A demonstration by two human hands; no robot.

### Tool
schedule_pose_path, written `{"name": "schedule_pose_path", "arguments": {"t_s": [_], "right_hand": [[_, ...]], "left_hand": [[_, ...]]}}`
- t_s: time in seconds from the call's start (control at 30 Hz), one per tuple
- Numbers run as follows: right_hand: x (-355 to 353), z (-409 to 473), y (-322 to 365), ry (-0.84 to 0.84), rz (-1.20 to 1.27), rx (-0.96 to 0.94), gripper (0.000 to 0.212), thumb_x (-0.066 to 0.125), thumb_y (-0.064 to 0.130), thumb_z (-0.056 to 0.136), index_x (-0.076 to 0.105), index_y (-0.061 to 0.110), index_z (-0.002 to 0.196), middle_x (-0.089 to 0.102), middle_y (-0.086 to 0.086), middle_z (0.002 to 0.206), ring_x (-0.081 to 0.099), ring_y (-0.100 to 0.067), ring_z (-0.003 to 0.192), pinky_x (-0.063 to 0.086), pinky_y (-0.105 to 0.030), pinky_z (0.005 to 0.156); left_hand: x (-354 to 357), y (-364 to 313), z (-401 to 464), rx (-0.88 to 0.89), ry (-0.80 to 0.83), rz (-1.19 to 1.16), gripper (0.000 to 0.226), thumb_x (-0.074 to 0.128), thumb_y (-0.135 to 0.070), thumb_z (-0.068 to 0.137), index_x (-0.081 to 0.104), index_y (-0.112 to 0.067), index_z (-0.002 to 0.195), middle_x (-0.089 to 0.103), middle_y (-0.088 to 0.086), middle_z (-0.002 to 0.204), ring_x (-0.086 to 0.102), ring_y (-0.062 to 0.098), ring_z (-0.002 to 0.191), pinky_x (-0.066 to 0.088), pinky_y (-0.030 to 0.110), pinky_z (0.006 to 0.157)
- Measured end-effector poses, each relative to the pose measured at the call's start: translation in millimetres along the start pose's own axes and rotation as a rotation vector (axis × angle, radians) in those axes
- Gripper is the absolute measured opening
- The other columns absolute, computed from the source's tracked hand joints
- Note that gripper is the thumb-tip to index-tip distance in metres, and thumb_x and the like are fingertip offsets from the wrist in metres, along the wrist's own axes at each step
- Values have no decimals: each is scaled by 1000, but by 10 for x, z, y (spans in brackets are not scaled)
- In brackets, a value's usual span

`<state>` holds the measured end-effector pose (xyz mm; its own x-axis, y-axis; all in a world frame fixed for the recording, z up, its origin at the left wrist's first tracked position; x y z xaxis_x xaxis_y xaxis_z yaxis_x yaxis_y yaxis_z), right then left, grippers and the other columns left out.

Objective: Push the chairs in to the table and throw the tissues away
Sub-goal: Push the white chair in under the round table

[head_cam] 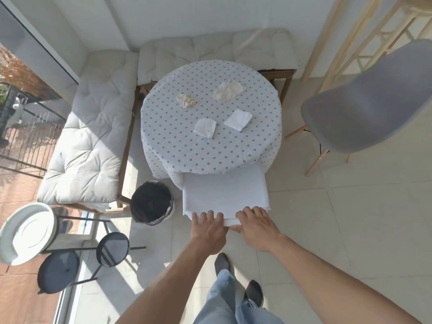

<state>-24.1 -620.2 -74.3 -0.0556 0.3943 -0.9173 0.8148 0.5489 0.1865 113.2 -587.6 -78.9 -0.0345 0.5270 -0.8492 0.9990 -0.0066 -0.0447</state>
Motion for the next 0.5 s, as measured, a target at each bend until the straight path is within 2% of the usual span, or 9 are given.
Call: {"name": "schedule_pose_path", "arguments": {"t_s": [0.13, 0.2, 0.27, 0.37, 0.43, 0.5], "right_hand": [[-72, 149, -87, 3, -14, 26, 57, 26, 60, 105, 51, 17, 132, 56, -9, 126, 52, -34, 106, 37, -47, 106], [-91, 199, -132, 45, -20, 56, 58, 25, 61, 105, 48, 18, 138, 52, -11, 137, 50, -36, 117, 29, -51, 113], [-74, 221, -184, 121, 2, 104, 63, 23, 64, 104, 39, 20, 146, 40, -12, 152, 38, -36, 136, 17, -56, 120], [-51, 191, -340, 243, 131, 201, 85, 17, 78, 96, 19, 22, 159, 15, -10, 169, 5, -34, 155, 4, -59, 124], [-79, 123, -526, 269, 213, 251, 91, 17, 82, 93, 9, 23, 162, 0, -7, 173, -9, -30, 157, 0, -58, 125], [-150, 43, -776, 246, 256, 296, 86, 16, 77, 96, 6, 24, 163, -4, -6, 173, -11, -28, 157, 0, -56, 126]], "left_hand": [[-67, 25, 191, 21, 24, -25, 40, 32, -46, 104, 43, -20, 133, 51, 9, 133, 44, 36, 127, 22, 60, 114], [-120, 19, 271, 38, 75, -36, 46, 32, -45, 104, 37, -20, 143, 46, 10, 143, 37, 35, 136, 19, 61, 116], [-164, 13, 347, 55, 171, -65, 53, 34, -41, 103, 29, -19, 151, 34, 12, 157, 23, 35, 148, 14, 62, 119], [-298, -60, 451, 138, 296, -141, 66, 38, -42, 103, 14, -19, 161, 7, 12, 171, -3, 32, 158, 4, 62, 124], [-451, -173, 537, 215, 278, -147, 69, 40, -40, 104, 10, -20, 162, 0, 10, 173, -7, 30, 158, 3, 60, 125], [-610, -317, 652, 249, 218, -153, 69, 39, -38, 104, 9, -20, 163, -3, 10, 173, -8, 29, 158, 4, 59, 126]]}}
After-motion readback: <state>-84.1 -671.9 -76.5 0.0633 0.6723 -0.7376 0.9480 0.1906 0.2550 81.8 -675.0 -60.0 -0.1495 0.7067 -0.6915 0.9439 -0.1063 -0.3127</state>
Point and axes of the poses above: each hand's wrist, its own z-axis towards the middle knuckle, its own x-axis out of the palm, y = z × x, the point moved 8 cm from there along z, towards the middle knuckle
